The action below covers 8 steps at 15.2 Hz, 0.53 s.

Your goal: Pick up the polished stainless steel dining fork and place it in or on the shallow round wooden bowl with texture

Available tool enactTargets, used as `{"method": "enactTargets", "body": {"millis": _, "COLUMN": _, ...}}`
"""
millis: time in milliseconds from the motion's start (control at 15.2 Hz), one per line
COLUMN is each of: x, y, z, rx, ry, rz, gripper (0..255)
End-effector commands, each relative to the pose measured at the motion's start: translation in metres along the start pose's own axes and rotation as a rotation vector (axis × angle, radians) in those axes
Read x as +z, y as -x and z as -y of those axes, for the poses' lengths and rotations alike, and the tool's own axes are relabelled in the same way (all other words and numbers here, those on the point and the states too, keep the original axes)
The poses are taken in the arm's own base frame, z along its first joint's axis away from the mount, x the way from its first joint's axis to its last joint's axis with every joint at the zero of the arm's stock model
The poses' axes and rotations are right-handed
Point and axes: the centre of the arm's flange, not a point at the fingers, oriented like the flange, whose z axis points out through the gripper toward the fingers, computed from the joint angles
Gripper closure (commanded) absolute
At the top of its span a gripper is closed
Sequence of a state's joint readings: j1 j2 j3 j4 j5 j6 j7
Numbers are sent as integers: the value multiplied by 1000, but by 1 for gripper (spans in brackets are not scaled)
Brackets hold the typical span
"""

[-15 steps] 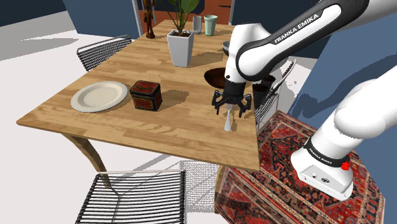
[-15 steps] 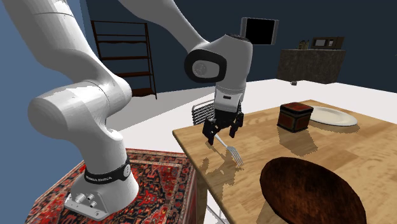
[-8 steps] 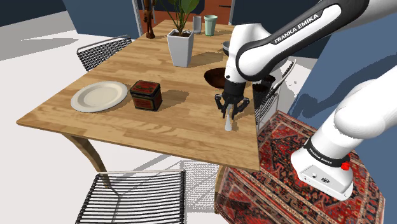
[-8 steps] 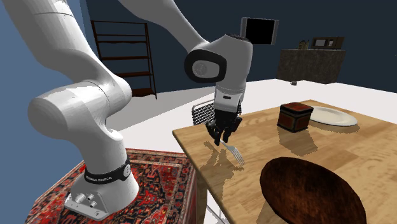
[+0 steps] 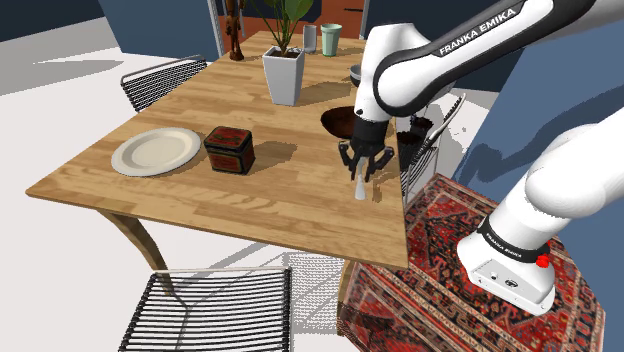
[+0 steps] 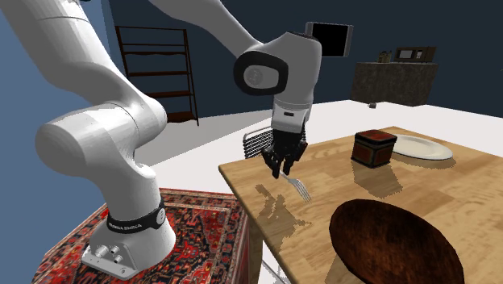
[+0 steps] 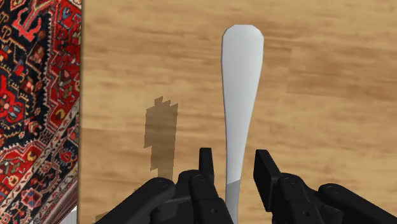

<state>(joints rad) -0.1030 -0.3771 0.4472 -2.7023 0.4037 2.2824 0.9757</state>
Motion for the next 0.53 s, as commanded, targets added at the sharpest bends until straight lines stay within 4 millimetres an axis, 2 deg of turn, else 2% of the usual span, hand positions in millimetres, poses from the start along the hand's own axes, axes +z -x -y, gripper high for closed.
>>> {"method": "enactTargets", "body": {"millis": 0, "x": -10, "y": 2, "z": 0, "rx": 0, "ry": 0, "rz": 0, "gripper": 255}}
{"method": "enactTargets", "body": {"millis": 462, "x": -47, "y": 8, "z": 0, "rx": 0, "ry": 0, "rz": 0, "gripper": 255}}
